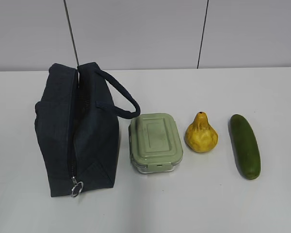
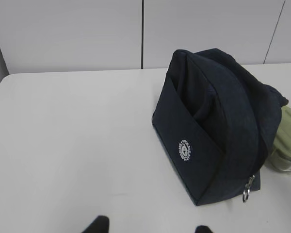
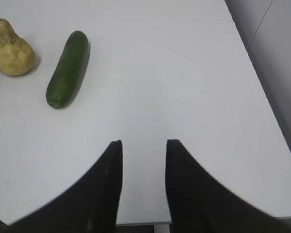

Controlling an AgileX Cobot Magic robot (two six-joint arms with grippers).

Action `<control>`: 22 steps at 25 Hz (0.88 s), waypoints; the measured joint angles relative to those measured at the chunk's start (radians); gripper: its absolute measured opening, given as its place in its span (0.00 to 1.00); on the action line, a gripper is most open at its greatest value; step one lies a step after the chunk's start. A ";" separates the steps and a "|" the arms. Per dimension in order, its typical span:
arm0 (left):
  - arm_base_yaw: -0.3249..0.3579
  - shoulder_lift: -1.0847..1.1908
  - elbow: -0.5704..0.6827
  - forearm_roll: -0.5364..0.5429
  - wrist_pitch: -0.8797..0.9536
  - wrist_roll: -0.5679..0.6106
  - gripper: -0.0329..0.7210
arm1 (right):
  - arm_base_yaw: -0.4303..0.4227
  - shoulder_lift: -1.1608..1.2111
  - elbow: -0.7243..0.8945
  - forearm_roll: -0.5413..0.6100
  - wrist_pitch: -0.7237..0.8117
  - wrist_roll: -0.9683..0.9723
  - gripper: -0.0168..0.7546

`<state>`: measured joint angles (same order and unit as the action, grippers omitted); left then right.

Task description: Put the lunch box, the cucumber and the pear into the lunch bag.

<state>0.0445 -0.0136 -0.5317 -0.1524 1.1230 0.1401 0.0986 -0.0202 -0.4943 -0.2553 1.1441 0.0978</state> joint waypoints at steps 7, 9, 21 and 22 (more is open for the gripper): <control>0.000 0.000 0.000 0.000 0.000 0.000 0.47 | 0.000 0.000 0.000 -0.001 -0.001 0.000 0.34; 0.000 0.000 0.000 0.000 0.000 0.000 0.47 | 0.000 0.000 0.000 -0.001 -0.001 0.000 0.34; 0.000 0.000 0.000 0.000 0.000 0.000 0.47 | 0.000 0.000 0.000 0.052 -0.001 0.000 0.34; 0.000 0.000 0.000 0.000 0.000 0.000 0.47 | 0.000 0.000 0.000 0.052 -0.001 0.000 0.34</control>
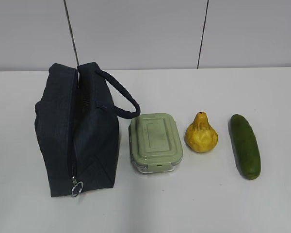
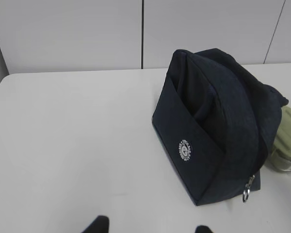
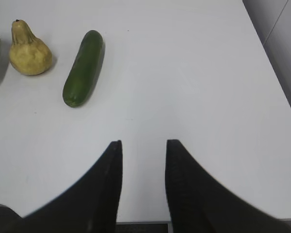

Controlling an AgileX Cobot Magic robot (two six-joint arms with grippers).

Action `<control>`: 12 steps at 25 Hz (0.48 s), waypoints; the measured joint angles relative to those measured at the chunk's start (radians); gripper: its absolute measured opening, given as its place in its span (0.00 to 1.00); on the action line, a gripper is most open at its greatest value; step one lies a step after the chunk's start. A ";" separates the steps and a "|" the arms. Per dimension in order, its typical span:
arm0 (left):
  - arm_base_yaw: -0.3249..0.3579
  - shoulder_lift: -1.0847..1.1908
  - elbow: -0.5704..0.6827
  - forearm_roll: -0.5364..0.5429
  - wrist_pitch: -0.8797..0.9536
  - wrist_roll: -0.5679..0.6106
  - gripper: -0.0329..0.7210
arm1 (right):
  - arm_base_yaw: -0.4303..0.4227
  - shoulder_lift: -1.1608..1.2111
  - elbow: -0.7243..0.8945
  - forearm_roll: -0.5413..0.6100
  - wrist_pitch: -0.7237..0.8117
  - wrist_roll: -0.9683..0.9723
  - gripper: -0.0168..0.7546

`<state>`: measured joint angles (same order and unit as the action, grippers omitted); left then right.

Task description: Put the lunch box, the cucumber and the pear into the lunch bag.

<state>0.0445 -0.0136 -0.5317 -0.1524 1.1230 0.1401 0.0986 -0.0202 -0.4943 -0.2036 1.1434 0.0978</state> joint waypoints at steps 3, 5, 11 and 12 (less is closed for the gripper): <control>0.000 0.000 0.000 0.000 0.000 0.000 0.47 | 0.000 0.000 0.000 -0.002 0.000 0.000 0.34; 0.000 0.000 0.000 0.000 0.000 0.000 0.47 | 0.000 0.000 0.000 -0.002 0.000 0.000 0.34; 0.000 0.000 0.000 0.000 0.000 0.000 0.47 | 0.000 0.000 0.000 -0.004 0.000 0.000 0.34; 0.000 0.000 0.000 0.000 0.000 0.000 0.47 | 0.000 0.000 0.000 -0.004 0.000 0.000 0.34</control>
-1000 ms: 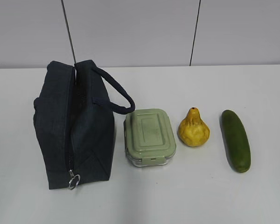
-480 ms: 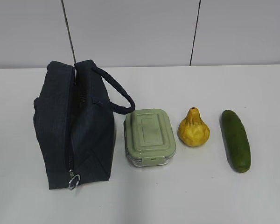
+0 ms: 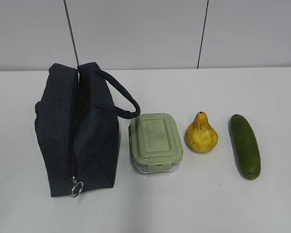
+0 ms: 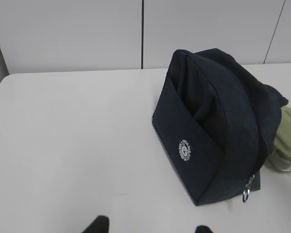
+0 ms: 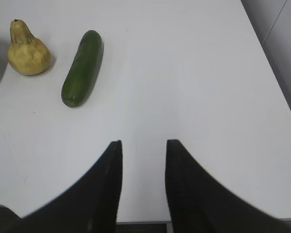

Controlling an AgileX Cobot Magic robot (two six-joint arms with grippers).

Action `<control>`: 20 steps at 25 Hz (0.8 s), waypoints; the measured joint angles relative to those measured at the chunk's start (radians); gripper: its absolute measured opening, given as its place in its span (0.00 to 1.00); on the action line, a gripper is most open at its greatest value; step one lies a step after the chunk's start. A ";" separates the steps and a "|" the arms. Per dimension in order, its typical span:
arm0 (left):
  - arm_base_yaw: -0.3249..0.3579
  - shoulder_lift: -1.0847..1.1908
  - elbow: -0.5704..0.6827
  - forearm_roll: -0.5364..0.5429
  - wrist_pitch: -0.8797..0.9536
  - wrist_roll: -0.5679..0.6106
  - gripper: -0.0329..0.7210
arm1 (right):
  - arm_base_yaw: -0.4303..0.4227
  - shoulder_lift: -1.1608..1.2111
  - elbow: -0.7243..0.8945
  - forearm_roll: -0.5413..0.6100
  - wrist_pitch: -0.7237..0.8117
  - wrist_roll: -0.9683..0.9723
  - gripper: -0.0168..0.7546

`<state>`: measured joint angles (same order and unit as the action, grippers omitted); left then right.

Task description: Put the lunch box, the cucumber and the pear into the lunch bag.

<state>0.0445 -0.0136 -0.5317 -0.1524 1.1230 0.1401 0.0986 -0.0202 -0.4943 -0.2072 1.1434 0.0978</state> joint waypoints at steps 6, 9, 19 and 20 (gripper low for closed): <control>0.000 0.000 0.000 0.000 0.000 0.000 0.47 | 0.000 0.000 0.000 -0.001 0.000 0.000 0.34; 0.000 0.000 0.000 0.000 0.000 0.000 0.47 | 0.000 0.000 0.000 -0.001 0.000 0.000 0.34; 0.000 0.000 0.000 0.000 0.000 0.000 0.47 | 0.000 0.000 0.000 -0.002 0.000 0.000 0.34; 0.000 0.000 0.000 0.000 0.000 0.000 0.47 | 0.000 0.000 0.000 -0.002 0.000 0.000 0.34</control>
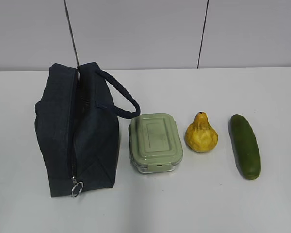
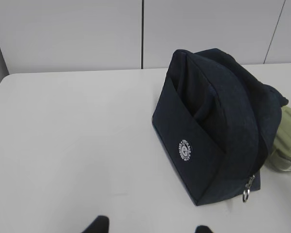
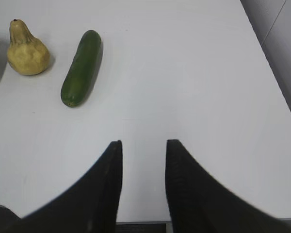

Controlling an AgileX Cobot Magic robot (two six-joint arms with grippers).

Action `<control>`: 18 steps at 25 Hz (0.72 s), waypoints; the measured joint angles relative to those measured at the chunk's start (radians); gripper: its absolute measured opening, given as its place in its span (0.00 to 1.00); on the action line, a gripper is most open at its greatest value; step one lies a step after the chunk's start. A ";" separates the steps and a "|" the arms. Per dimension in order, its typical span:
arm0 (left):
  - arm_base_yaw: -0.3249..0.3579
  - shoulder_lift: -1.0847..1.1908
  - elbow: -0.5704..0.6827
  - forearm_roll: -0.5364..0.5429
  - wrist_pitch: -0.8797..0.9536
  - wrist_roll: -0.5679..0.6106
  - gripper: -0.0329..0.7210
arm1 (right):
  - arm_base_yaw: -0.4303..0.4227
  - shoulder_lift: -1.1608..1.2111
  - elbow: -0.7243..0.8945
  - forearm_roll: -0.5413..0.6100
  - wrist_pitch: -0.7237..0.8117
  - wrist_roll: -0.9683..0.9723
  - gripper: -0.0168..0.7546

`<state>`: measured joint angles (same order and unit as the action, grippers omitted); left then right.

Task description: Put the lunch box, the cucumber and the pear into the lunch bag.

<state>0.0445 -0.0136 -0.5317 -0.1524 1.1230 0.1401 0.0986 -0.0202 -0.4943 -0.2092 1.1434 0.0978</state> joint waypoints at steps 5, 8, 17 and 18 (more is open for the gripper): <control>0.000 0.000 0.000 0.000 0.000 0.000 0.47 | 0.000 0.000 0.000 0.000 0.000 0.000 0.34; 0.000 0.000 0.000 0.000 0.000 0.000 0.47 | 0.000 0.006 -0.006 0.000 0.000 0.000 0.37; 0.000 0.000 0.000 0.000 0.000 0.000 0.47 | 0.000 0.239 -0.050 0.006 -0.078 0.000 0.58; 0.000 0.000 0.000 0.000 0.000 0.000 0.47 | 0.000 0.269 -0.057 0.016 -0.095 0.000 0.59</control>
<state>0.0445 -0.0136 -0.5317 -0.1524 1.1230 0.1401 0.0986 0.2490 -0.5517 -0.1931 1.0486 0.0978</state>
